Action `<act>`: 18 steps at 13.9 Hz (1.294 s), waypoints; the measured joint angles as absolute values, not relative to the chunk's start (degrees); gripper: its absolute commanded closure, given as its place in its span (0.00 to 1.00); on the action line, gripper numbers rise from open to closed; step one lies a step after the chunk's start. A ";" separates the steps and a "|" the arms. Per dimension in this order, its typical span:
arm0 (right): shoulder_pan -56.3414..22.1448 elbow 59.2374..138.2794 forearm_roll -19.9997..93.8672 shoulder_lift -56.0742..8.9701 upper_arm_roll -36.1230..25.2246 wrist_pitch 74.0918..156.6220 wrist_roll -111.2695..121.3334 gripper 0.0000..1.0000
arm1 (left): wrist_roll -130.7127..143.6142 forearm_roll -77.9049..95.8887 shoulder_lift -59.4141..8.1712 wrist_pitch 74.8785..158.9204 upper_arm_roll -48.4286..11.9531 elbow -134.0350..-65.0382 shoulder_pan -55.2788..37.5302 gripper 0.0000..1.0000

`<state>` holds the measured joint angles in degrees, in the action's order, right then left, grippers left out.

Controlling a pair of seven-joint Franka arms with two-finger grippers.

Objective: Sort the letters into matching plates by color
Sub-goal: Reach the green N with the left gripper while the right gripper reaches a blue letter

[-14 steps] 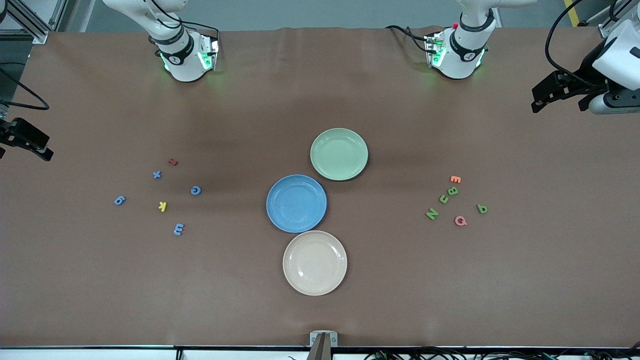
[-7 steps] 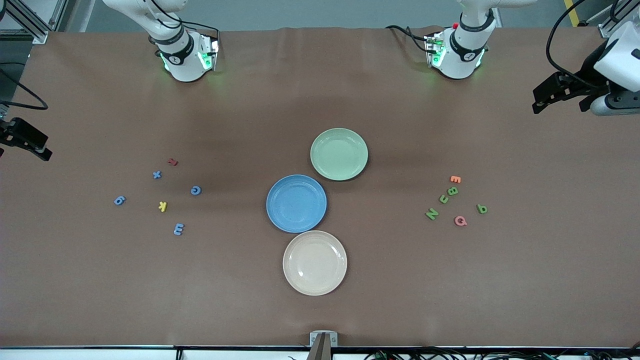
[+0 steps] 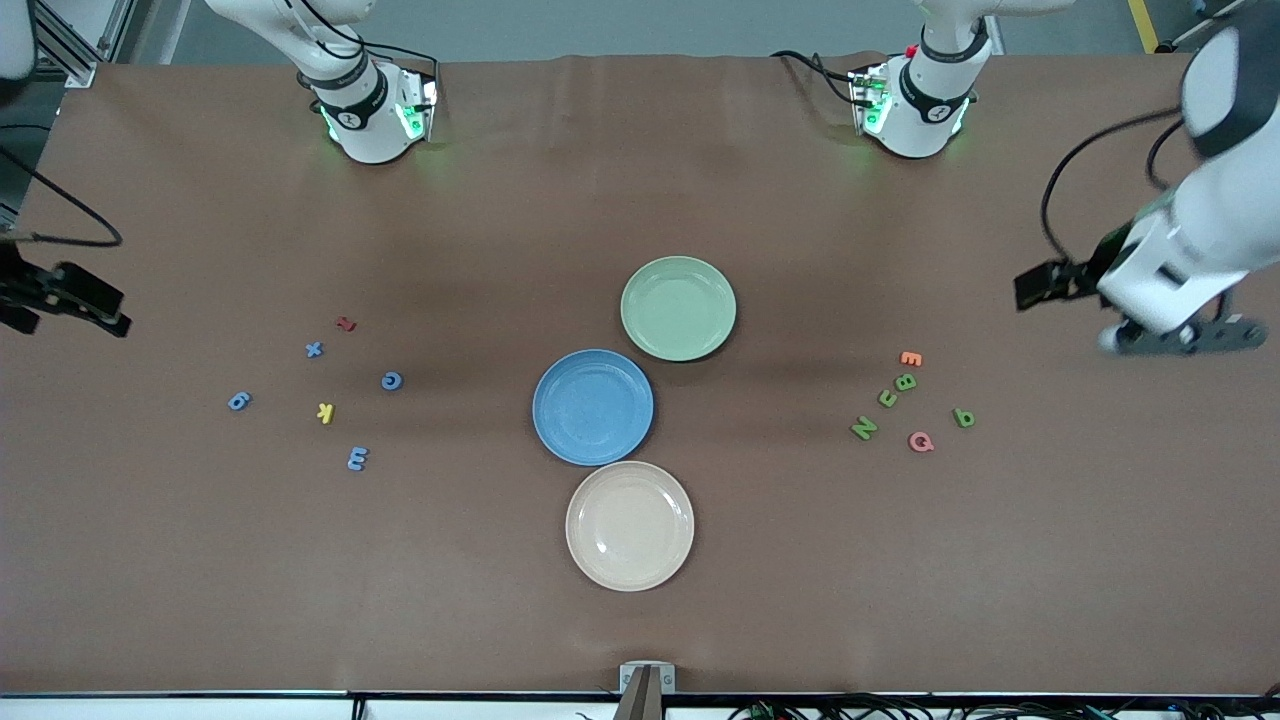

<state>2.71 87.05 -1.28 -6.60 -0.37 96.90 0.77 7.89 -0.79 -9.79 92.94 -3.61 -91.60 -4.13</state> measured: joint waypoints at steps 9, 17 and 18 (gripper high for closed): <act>-0.09 92.57 0.49 -25.18 0.18 115.74 0.23 0.01 | 27.62 -0.83 -23.88 107.71 -3.92 -94.25 -8.97 0.00; -2.36 96.06 1.00 -35.50 0.07 126.78 -1.86 0.03 | 48.57 -0.87 -30.85 125.12 -4.14 -101.89 -9.93 0.07; -2.37 96.43 1.05 -35.88 0.08 127.86 -1.95 0.05 | 50.35 -0.87 -31.58 126.66 -4.15 -102.29 -10.36 0.10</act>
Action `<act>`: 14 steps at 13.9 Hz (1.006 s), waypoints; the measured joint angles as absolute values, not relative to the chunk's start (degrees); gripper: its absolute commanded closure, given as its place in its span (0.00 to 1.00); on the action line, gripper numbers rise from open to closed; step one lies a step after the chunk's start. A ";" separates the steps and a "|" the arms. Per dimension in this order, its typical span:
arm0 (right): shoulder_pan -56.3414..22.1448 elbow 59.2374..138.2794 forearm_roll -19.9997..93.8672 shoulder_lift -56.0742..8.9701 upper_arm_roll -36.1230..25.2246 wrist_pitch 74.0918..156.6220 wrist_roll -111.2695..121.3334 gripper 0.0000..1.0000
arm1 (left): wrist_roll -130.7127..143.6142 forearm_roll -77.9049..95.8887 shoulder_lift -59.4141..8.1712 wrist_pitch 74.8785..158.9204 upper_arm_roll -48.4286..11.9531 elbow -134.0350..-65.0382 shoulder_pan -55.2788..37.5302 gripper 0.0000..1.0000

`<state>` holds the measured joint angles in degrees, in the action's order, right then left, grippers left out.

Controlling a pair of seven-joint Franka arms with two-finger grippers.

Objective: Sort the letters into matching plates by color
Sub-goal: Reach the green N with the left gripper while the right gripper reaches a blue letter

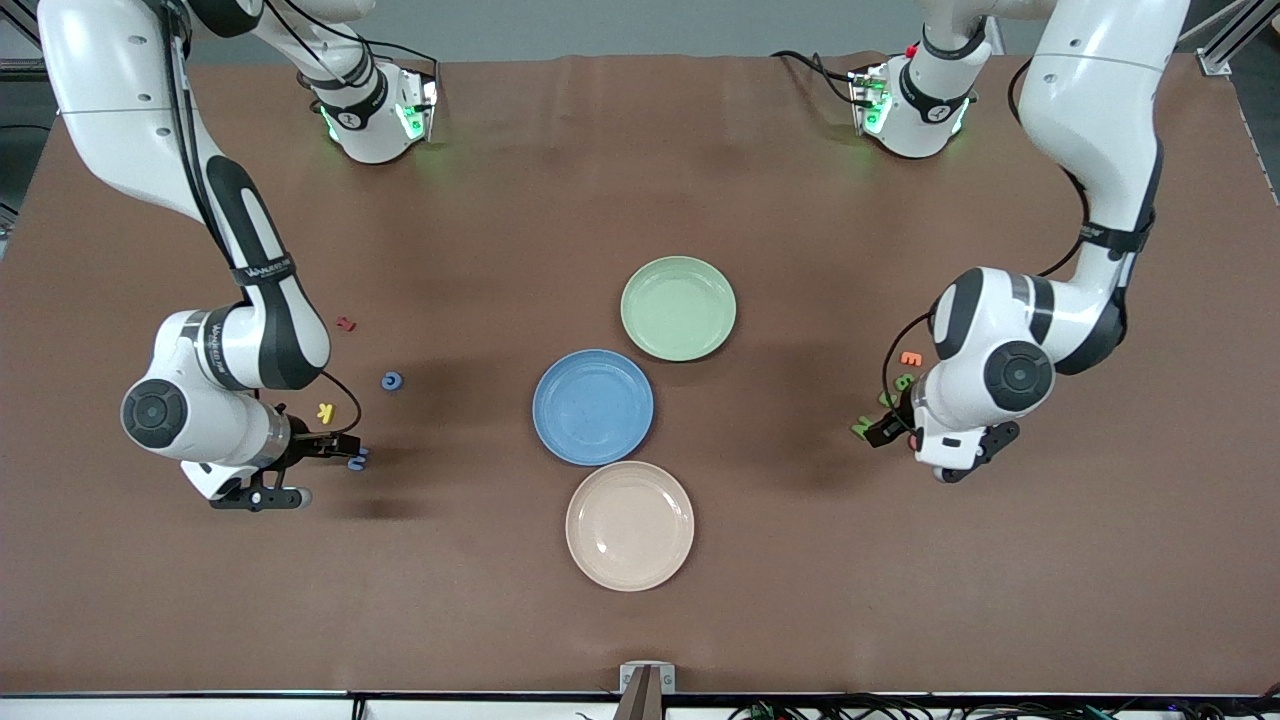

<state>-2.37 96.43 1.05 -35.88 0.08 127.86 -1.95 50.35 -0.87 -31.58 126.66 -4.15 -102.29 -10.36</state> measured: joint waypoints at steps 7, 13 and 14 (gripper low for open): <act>-3.62 98.30 1.17 -38.28 0.14 134.52 -7.75 0.10 | 55.33 -0.87 -34.79 134.82 -4.15 -105.45 -10.73 0.40; -3.59 98.36 1.19 -40.01 -0.01 136.12 -8.02 0.25 | 56.18 -0.87 -34.97 135.01 -4.16 -105.43 -10.73 0.40; -3.59 98.38 1.19 -40.24 -0.01 136.15 -8.05 0.27 | 56.21 -0.87 -34.97 135.05 -4.17 -105.39 -10.73 0.40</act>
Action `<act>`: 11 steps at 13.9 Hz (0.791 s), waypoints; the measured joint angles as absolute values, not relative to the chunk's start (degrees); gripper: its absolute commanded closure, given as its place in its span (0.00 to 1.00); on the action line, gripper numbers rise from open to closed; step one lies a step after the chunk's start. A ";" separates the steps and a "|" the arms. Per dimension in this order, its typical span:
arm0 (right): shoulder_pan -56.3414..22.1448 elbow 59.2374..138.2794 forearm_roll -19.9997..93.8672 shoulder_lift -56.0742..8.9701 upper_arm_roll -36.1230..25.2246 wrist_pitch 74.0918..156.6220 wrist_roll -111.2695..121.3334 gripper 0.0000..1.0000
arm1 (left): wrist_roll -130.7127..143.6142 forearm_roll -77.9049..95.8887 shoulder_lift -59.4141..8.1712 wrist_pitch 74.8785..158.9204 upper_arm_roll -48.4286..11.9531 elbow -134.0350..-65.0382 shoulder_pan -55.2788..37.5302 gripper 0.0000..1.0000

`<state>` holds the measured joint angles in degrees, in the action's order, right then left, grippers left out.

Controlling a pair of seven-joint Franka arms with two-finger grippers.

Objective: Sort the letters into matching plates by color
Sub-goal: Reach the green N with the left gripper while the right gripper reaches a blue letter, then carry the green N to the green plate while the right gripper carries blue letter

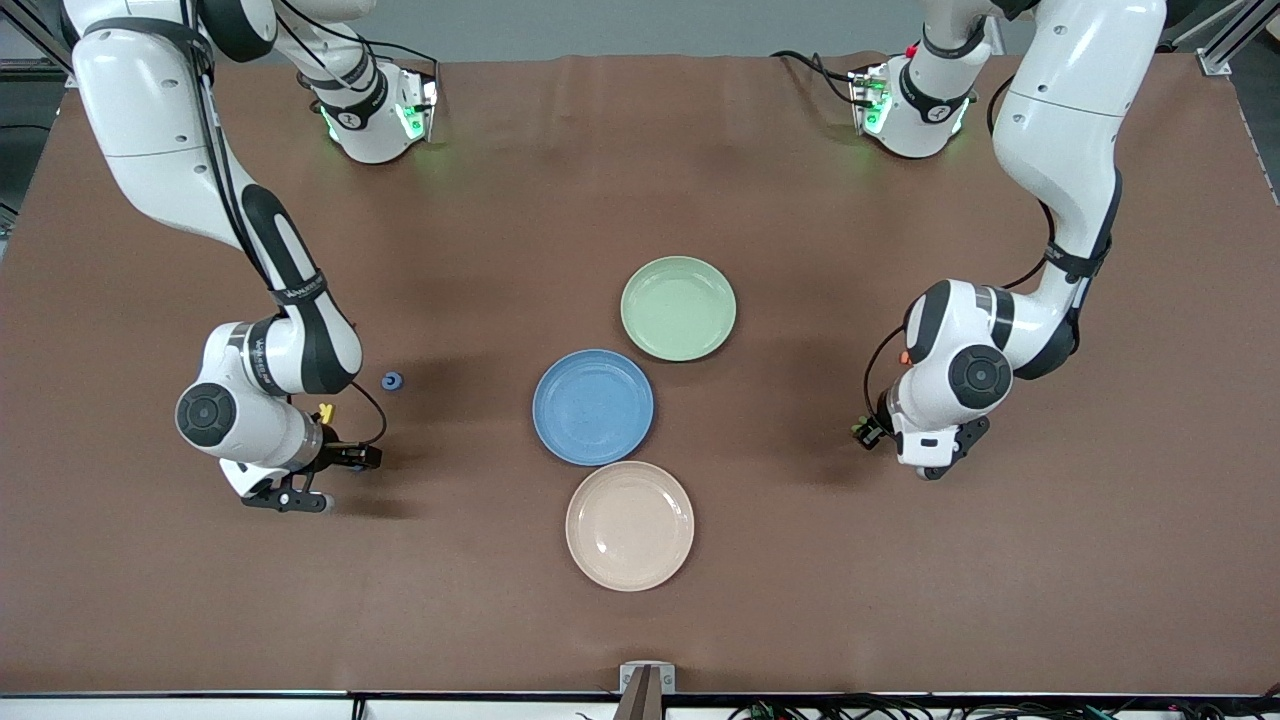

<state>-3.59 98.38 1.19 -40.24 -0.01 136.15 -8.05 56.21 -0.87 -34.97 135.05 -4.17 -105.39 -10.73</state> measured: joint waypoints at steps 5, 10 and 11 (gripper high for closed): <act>-3.59 98.25 1.21 -40.56 -0.03 136.32 -8.10 0.65 | 56.35 -0.87 -34.99 136.08 -4.22 -104.96 -10.76 0.40; -3.58 98.16 1.21 -40.38 -0.16 136.24 -8.15 0.87 | 56.55 -0.87 -36.12 138.04 -4.25 -104.97 -11.04 0.41; -3.59 98.15 1.21 -40.39 -0.16 136.23 -8.15 0.88 | 56.55 -0.87 -36.36 138.39 -4.25 -104.97 -11.07 0.43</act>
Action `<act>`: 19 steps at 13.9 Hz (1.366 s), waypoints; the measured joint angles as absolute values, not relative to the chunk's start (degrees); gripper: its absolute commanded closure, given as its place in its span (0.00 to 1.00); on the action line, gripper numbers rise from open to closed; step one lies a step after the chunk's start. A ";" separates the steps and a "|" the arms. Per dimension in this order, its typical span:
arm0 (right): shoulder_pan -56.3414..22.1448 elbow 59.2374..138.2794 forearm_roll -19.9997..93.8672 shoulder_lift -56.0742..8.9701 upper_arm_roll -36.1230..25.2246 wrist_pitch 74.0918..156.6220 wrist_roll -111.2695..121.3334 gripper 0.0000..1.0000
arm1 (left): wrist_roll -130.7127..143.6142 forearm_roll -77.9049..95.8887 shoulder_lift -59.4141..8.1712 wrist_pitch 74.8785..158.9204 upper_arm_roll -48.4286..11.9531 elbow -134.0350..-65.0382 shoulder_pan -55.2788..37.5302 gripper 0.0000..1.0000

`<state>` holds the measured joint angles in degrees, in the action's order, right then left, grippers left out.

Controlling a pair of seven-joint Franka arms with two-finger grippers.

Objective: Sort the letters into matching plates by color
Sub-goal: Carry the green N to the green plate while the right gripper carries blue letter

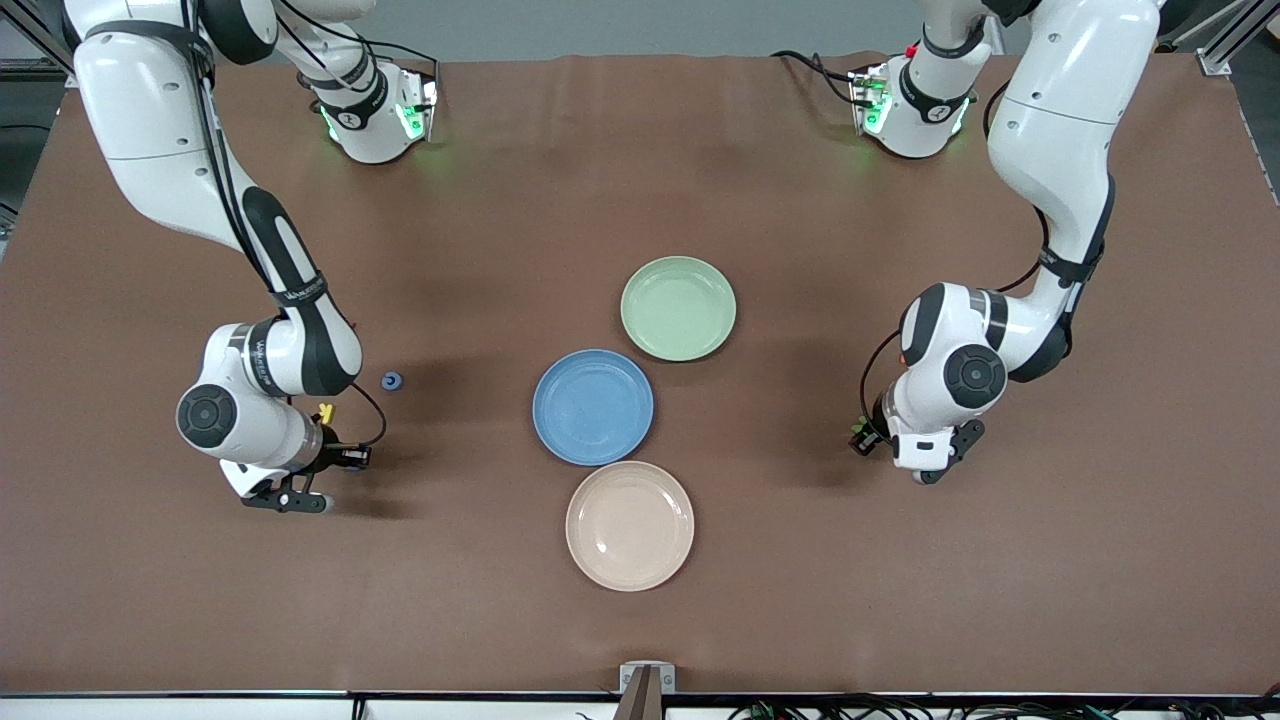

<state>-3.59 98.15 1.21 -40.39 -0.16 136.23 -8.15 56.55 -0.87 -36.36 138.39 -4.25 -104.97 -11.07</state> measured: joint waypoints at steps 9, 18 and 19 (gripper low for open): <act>-5.19 93.33 1.22 -36.23 0.21 126.30 -8.34 0.88 | 56.61 -0.84 -36.81 138.99 -4.44 -104.68 -11.18 0.99; -21.16 91.32 1.33 -33.30 0.82 121.48 -34.47 0.88 | 57.47 -0.84 -30.84 131.19 -9.76 -104.33 -11.94 0.99; -23.06 91.24 1.33 -33.33 0.83 121.94 -36.93 0.88 | 58.35 -0.84 -30.13 130.82 -10.73 -104.67 -11.97 0.99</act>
